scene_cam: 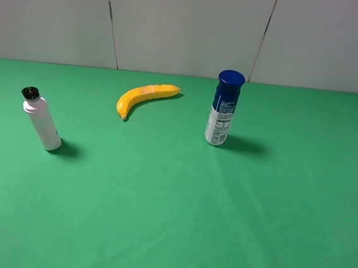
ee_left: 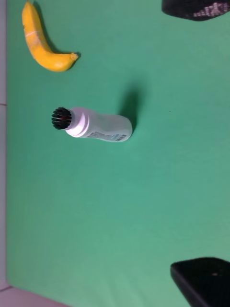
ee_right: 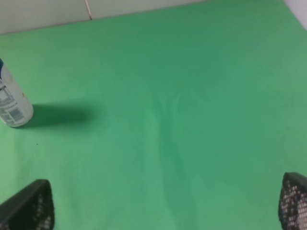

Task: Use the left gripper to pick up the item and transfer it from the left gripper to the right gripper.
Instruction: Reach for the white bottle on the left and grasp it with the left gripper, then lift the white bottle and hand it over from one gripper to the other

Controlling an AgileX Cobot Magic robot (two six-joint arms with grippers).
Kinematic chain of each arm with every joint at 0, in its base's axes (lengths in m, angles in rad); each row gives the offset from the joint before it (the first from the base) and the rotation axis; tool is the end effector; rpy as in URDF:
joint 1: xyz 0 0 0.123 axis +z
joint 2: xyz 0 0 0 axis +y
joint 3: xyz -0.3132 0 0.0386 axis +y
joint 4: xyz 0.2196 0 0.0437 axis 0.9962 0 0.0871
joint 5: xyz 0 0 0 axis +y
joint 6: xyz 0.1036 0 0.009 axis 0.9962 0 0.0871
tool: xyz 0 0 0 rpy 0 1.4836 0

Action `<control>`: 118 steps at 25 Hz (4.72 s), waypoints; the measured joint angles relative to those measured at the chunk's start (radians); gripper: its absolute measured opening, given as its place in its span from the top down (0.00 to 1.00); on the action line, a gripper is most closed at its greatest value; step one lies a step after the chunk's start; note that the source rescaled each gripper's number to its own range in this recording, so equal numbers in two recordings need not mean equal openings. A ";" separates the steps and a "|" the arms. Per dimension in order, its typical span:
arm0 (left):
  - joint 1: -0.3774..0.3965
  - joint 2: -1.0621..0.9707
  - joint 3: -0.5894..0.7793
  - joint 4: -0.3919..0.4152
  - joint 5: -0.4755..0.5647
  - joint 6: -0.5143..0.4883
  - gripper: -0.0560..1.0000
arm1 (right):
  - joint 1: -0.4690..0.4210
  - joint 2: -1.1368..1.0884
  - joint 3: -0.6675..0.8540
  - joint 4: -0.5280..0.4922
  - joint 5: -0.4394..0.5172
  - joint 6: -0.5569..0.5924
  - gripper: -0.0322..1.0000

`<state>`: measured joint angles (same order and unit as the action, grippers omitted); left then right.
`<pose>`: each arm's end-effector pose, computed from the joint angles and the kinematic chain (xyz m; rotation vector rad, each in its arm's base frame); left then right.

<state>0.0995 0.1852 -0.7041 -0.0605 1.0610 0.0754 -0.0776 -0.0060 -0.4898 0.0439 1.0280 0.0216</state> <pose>-0.0377 -0.0093 0.3199 -0.0209 2.0243 0.0385 -0.0468 0.0076 0.2579 0.0989 2.0127 0.0167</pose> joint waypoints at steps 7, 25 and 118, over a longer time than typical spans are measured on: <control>0.000 0.260 -0.115 -0.001 -0.001 0.000 0.00 | 0.000 0.000 0.000 0.000 0.000 0.000 0.00; -0.003 0.865 -0.259 -0.002 -0.020 -0.036 0.00 | 0.000 0.000 0.000 0.000 0.000 0.000 0.00; -0.293 1.478 -0.396 0.133 -0.252 -0.286 0.95 | 0.000 0.000 0.000 0.000 0.000 0.000 0.00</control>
<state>-0.1939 1.6630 -1.1005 0.0727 0.8090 -0.2107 -0.0776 -0.0060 -0.4898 0.0439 1.0280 0.0216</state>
